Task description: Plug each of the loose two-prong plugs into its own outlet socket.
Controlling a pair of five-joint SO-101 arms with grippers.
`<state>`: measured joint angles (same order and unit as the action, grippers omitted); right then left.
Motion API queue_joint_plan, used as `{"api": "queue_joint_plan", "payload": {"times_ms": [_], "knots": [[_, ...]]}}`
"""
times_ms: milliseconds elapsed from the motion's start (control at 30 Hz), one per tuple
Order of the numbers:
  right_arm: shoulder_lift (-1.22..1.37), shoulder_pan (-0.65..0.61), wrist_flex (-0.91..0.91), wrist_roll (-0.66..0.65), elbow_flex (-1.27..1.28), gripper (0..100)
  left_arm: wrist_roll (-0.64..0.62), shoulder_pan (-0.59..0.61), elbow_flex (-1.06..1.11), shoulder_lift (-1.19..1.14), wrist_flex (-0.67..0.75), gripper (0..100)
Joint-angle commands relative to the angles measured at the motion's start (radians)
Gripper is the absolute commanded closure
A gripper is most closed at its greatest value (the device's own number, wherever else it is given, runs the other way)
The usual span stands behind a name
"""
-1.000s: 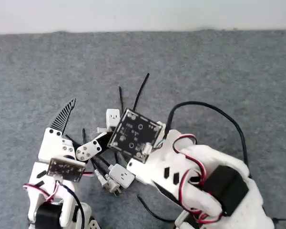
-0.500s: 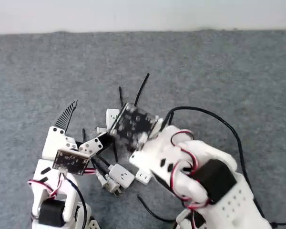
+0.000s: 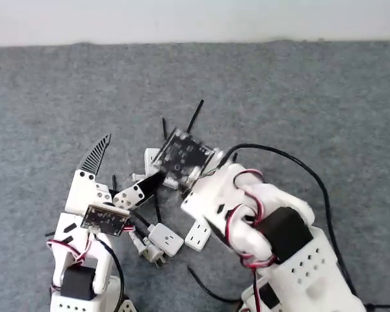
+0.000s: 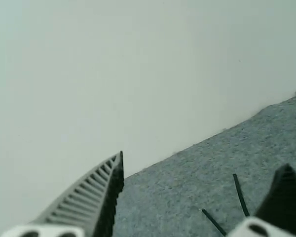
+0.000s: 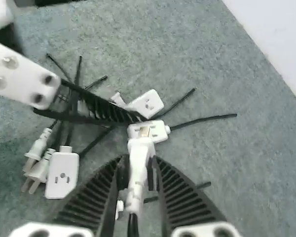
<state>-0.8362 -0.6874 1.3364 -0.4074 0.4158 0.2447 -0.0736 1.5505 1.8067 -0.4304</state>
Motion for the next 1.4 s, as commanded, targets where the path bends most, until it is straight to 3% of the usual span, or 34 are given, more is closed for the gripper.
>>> {"api": "queue_joint_plan", "payload": {"times_ms": [0, 167, 333, 567, 733, 1033, 1200, 1367], "knots": [[-0.012, 0.108, -0.002, -0.008, 0.002, 99.1, 0.005, 0.008, -0.005, 0.014, 0.034, 62], [-0.012, 0.211, -0.042, -0.009, 0.055, 99.1, 0.003, 0.009, 0.044, 0.014, 0.100, 69], [-0.004, 0.291, -0.173, -0.011, 0.152, 99.1, 0.000, 0.009, 0.048, 0.012, 0.107, 69], [-0.001, 0.326, -0.199, -0.009, 0.164, 99.1, -0.003, 0.009, 0.033, -0.025, 0.107, 69], [-0.001, 0.326, -0.200, -0.005, 0.169, 99.1, -0.032, 0.011, -0.142, -0.370, 0.110, 69], [-0.001, 0.326, -0.189, -0.006, 0.170, 99.1, -0.215, 0.207, -0.595, -1.227, 0.126, 69], [0.018, 0.320, -0.116, -0.003, 0.160, 99.1, -0.387, 0.311, -0.794, -1.416, -0.029, 69], [0.157, 0.320, -0.028, -0.003, 0.153, 99.1, -0.404, 0.338, -0.809, -1.481, 0.014, 69]]}}
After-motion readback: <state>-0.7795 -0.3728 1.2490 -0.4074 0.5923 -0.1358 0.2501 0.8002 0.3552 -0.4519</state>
